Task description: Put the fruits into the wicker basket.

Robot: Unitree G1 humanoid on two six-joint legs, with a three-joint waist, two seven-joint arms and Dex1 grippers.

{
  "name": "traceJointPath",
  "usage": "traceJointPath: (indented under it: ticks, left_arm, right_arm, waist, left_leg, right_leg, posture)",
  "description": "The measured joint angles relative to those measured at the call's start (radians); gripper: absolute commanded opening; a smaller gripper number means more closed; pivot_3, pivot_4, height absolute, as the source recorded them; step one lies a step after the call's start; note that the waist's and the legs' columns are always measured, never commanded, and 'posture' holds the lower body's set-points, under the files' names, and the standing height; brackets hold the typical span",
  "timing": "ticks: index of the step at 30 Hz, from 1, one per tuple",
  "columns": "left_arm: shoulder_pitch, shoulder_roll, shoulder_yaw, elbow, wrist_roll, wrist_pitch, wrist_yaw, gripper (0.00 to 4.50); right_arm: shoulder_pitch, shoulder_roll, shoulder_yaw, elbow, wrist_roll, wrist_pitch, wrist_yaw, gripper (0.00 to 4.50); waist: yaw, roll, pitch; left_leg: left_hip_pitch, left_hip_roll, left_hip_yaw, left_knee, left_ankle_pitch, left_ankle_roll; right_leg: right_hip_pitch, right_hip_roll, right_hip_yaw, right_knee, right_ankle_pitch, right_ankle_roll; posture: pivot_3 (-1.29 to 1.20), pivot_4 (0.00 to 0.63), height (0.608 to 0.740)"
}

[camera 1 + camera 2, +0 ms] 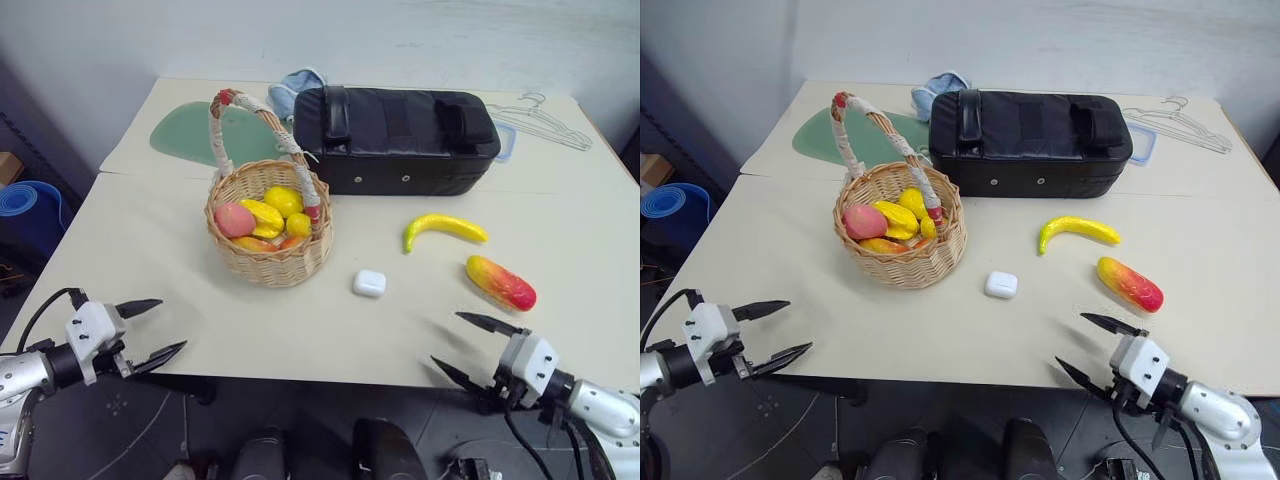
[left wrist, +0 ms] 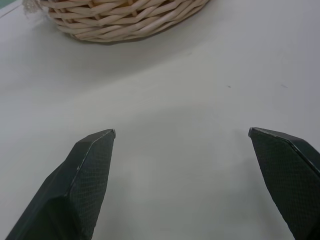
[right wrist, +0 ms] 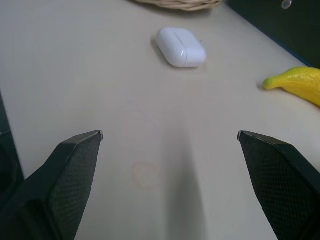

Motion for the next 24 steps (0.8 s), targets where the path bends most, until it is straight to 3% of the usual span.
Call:
traceJointPath:
  ticks: [8,19,22,24]
  left_arm:
    - [-0.095,0.031,-0.011,0.026,-0.023,0.028,-0.048,4.5]
    - [-0.065,0.031,-0.012,-0.077,-0.125,0.159,-0.104,4.5]
    - [-0.053,0.033,-0.016,-0.13,-0.168,0.226,-0.117,4.5]
    - [-0.061,0.041,-0.038,-0.24,-0.266,0.353,-0.11,4.5]
  right_arm:
    - [-0.042,0.0,0.002,0.009,-0.001,-0.001,-0.015,4.48]
    - [0.009,-0.004,0.002,0.004,0.012,0.014,-0.006,4.48]
    - [-0.025,-0.03,0.021,-0.05,0.057,0.122,0.008,4.48]
    - [-0.181,-0.074,0.094,-0.129,0.095,0.282,0.015,4.48]
  waist:
    - [0.003,0.001,0.001]
    - [0.0,0.002,0.001]
    - [0.0,0.002,0.001]
    - [-0.011,0.002,0.002]
  left_leg:
    - [0.0,0.0,-0.001,0.001,0.002,-0.001]
    - [0.0,0.001,0.001,0.001,0.001,0.0]
    - [0.0,0.001,0.001,0.001,0.001,0.001]
    - [0.0,0.003,0.002,0.003,0.001,0.002]
  right_leg:
    - [0.0,0.0,0.0,0.001,0.002,-0.003]
    - [0.0,0.0,-0.001,0.0,0.003,-0.001]
    - [0.0,0.0,0.0,0.001,0.003,-0.001]
    - [0.0,-0.002,0.003,0.0,0.005,-0.003]
  posture:
    - [0.0,0.15,0.74]
    - [0.0,0.15,0.74]
    - [0.0,0.15,0.74]
    - [0.0,0.15,0.74]
